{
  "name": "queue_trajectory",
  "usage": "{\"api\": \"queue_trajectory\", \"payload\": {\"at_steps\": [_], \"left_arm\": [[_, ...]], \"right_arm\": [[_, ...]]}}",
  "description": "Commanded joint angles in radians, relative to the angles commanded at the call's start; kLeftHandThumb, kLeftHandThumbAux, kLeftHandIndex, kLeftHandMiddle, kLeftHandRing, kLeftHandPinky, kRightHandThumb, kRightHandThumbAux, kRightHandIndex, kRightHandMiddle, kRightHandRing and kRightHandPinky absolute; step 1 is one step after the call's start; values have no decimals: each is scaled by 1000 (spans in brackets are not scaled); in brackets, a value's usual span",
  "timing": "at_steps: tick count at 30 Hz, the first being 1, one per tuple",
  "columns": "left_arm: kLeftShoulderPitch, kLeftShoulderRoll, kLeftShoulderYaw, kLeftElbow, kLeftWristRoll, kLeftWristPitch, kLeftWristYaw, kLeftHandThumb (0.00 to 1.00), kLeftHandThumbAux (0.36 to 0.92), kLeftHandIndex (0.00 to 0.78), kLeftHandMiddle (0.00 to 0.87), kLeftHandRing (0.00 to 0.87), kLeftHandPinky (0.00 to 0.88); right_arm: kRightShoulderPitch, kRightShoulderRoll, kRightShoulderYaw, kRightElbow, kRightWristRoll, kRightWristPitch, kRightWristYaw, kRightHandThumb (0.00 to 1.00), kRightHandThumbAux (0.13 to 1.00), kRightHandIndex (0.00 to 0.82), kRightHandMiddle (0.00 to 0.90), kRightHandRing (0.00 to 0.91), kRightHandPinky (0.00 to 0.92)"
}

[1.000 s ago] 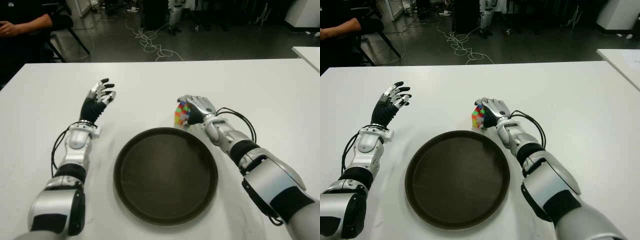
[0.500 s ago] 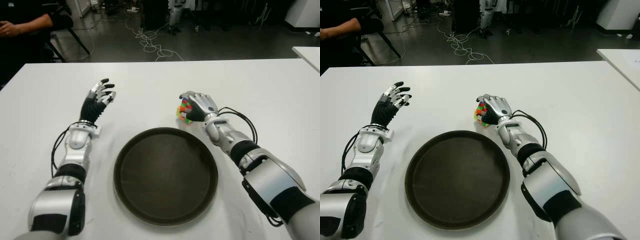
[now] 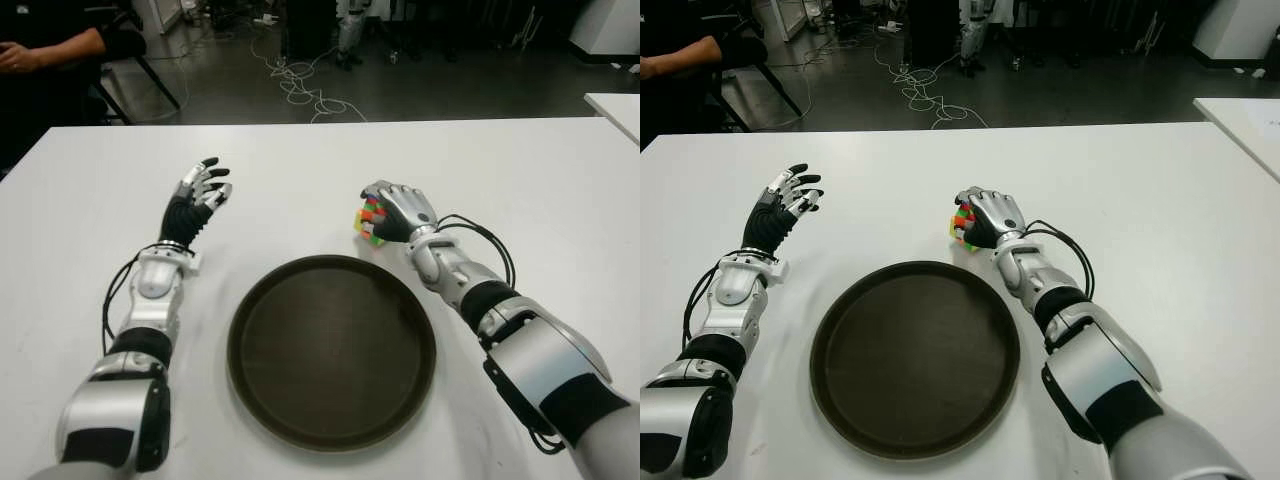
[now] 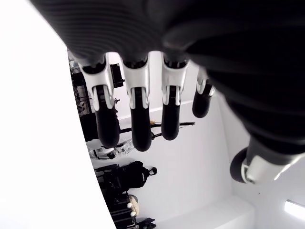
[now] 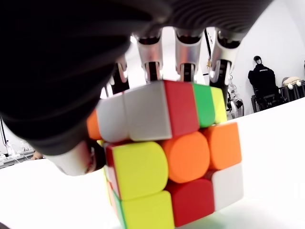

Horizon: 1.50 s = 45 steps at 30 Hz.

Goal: Pick up the Rubik's Cube and put it in the plate

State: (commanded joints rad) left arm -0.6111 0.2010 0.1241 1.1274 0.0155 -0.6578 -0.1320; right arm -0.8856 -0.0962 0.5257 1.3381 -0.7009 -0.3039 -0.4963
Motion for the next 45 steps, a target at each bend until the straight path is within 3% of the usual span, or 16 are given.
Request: {"api": "queue_trajectory", "payload": {"at_steps": [15, 28, 45], "left_arm": [[1, -6, 7, -3, -11, -3, -5, 22, 554, 149, 231, 257, 304], [0, -2, -2, -7, 2, 12, 7, 24, 529, 136, 216, 249, 298], [-2, -3, -13, -3, 14, 9, 34, 17, 550, 138, 228, 254, 308]], "right_arm": [[1, -5, 11, 4, -10, -11, -25, 826, 700, 366, 504, 531, 563], [0, -6, 13, 4, -11, -9, -22, 826, 699, 371, 492, 504, 545], [-25, -32, 32, -20, -34, -58, -87, 829, 696, 387, 472, 475, 529]]}}
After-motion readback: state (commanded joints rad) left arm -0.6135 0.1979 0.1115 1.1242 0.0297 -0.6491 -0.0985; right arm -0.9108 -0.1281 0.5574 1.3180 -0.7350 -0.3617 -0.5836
